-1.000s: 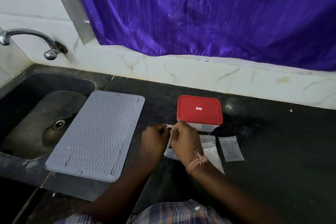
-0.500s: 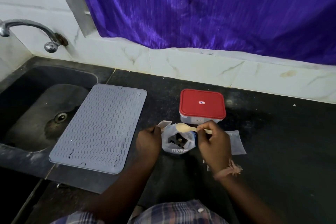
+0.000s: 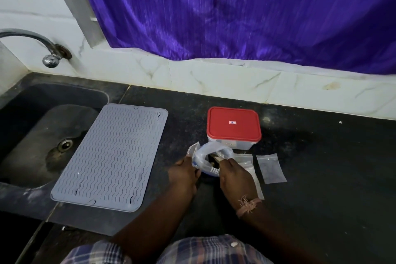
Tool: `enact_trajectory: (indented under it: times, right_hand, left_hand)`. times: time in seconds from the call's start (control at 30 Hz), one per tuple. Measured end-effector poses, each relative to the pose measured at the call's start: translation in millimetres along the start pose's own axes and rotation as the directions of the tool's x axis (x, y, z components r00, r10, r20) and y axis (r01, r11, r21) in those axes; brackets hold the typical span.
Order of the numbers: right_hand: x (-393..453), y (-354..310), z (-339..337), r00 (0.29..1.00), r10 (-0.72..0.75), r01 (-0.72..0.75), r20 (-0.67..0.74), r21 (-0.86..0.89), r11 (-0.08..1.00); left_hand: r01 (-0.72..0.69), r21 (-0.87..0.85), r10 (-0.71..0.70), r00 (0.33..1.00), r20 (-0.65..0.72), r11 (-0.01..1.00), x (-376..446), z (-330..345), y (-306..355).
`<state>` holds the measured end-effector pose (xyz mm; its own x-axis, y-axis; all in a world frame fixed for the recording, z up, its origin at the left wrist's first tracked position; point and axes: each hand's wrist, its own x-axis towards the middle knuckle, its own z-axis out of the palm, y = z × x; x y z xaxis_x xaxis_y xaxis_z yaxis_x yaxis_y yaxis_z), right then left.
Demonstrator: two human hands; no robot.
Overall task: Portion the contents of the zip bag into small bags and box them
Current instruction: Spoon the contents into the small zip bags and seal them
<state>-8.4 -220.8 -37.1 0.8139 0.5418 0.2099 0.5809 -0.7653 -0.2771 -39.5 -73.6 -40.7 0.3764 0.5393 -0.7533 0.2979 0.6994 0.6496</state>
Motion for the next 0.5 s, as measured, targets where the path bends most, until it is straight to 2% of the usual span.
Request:
enact_trajectory:
  times: [0.2, 0.3, 0.4, 0.5]
  right_hand:
    - [4, 7, 4, 0.999, 0.040, -0.041, -0.001, -0.025, 0.999]
    - [6, 7, 9, 0.986, 0.165, -0.167, 0.031, 0.112, 0.980]
    - [11, 6, 2, 0.938, 0.337, -0.346, 0.080, 0.262, 0.901]
    - [12, 6, -7, 0.936, 0.351, -0.343, 0.022, 0.268, 0.900]
  left_hand:
    - [-0.024, 0.075, 0.024, 1.000, 0.006, 0.997, 12, 7, 5]
    - [0.005, 0.129, -0.010, 0.999, 0.037, 0.992, 25, 11, 0]
    - [0.003, 0.203, -0.013, 0.999, 0.051, 0.979, 33, 16, -6]
    - [-0.036, 0.227, 0.015, 0.995, 0.094, 0.973, 36, 25, -9]
